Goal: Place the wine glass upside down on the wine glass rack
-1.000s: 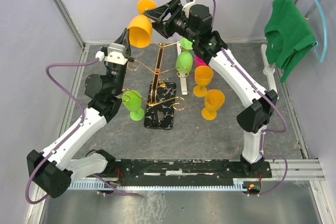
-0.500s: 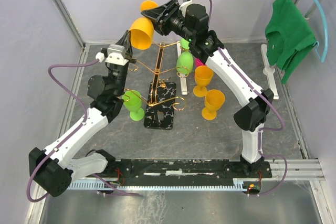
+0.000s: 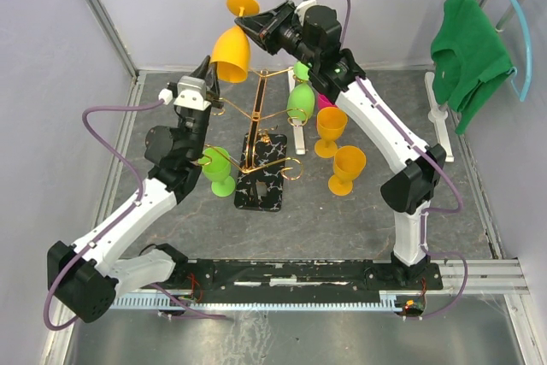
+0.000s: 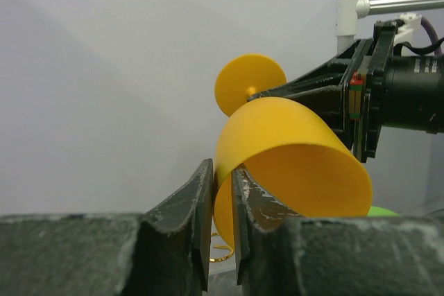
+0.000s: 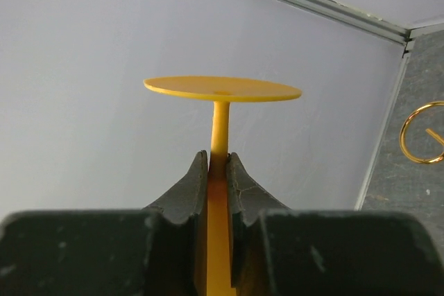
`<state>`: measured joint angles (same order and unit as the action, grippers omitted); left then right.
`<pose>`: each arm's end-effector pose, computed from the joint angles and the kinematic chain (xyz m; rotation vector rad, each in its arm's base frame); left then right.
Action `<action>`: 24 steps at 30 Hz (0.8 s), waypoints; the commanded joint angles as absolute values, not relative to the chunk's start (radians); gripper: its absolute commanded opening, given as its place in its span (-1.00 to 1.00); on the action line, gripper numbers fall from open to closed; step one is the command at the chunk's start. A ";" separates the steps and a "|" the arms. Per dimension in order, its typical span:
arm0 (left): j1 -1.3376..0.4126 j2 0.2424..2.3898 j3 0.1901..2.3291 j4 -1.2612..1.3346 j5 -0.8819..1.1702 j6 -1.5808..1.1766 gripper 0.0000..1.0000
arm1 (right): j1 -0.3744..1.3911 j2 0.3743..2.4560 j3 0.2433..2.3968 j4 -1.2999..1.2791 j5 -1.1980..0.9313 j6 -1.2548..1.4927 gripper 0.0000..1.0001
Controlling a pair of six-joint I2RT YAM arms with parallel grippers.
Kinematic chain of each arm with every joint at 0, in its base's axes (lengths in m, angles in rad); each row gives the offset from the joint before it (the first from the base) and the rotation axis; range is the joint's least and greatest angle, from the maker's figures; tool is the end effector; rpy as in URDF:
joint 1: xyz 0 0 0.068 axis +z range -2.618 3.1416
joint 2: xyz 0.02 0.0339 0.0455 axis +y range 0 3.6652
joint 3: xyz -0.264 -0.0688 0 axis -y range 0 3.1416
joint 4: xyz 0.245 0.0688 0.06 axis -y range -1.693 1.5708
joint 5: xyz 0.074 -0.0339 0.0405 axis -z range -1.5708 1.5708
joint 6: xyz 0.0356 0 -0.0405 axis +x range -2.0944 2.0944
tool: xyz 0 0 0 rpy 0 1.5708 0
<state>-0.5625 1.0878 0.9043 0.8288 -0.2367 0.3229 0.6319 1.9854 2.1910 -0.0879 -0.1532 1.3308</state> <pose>0.2041 -0.1188 0.4269 0.1962 0.9263 -0.1119 0.3699 0.2775 0.4767 0.4435 1.6453 1.6604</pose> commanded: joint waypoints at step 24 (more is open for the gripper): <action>-0.568 0.929 0.926 0.367 -0.390 0.174 0.53 | 0.619 1.591 1.988 -0.192 0.153 0.240 -0.99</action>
<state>-0.5655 0.8803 0.7822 0.4858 -0.2871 0.2245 0.6201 1.7641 2.1017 -0.1715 0.0612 0.5213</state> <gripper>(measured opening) 0.722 0.158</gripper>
